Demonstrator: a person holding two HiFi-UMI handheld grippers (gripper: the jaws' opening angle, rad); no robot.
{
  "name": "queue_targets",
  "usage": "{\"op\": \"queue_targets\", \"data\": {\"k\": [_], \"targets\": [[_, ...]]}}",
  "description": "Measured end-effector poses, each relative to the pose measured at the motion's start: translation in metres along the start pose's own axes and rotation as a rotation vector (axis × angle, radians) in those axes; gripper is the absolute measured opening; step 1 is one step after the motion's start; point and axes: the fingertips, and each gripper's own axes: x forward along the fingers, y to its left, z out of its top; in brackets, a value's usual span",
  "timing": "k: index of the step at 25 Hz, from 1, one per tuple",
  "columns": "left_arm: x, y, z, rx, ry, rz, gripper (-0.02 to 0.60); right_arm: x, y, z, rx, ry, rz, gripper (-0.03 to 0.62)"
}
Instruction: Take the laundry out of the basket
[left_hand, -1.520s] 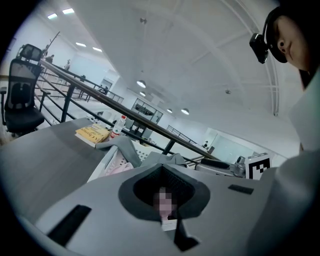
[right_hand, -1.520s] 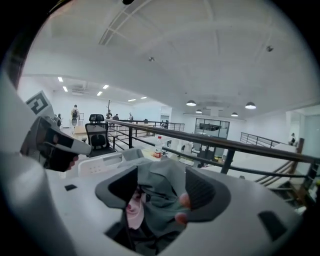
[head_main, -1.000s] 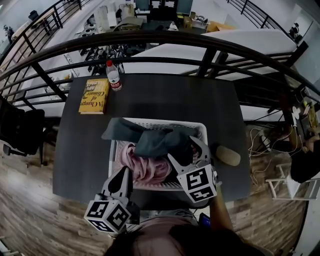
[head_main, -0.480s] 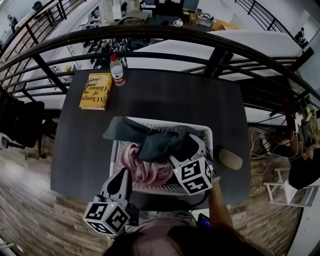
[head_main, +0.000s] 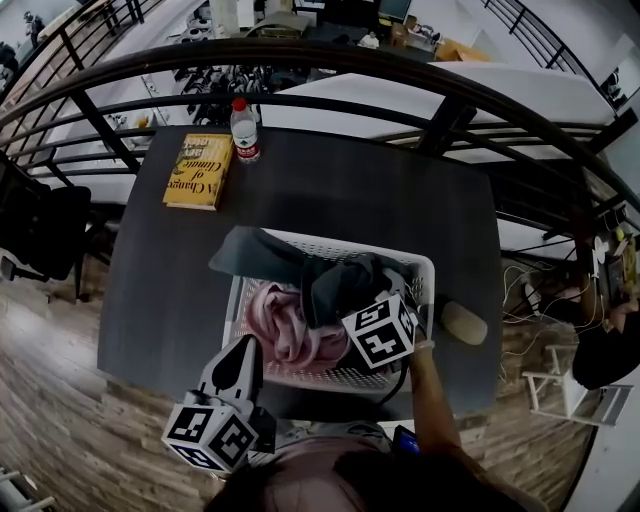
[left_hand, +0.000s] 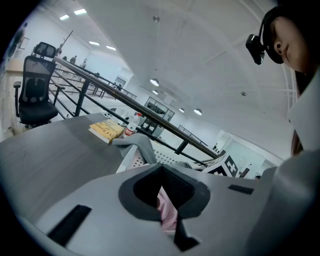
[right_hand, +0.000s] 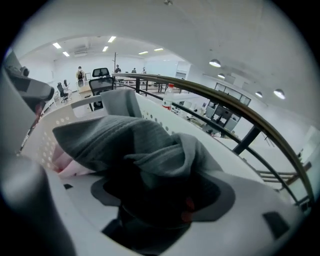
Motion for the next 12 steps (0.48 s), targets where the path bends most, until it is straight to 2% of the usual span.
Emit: {"op": "queue_targets", "data": {"k": [6, 8, 12], "targets": [[-0.001, 0.002, -0.002, -0.002, 0.0, 0.003, -0.002, 0.02, -0.002, -0.015, 0.014, 0.085, -0.037, 0.343], [-0.001, 0.002, -0.002, -0.002, 0.003, 0.006, -0.002, 0.025, -0.004, -0.017, 0.018, 0.097, -0.056, 0.314], [-0.001, 0.003, -0.004, 0.001, 0.0, 0.0, -0.002, 0.031, -0.005, -0.021, 0.007, 0.125, -0.067, 0.213]]}}
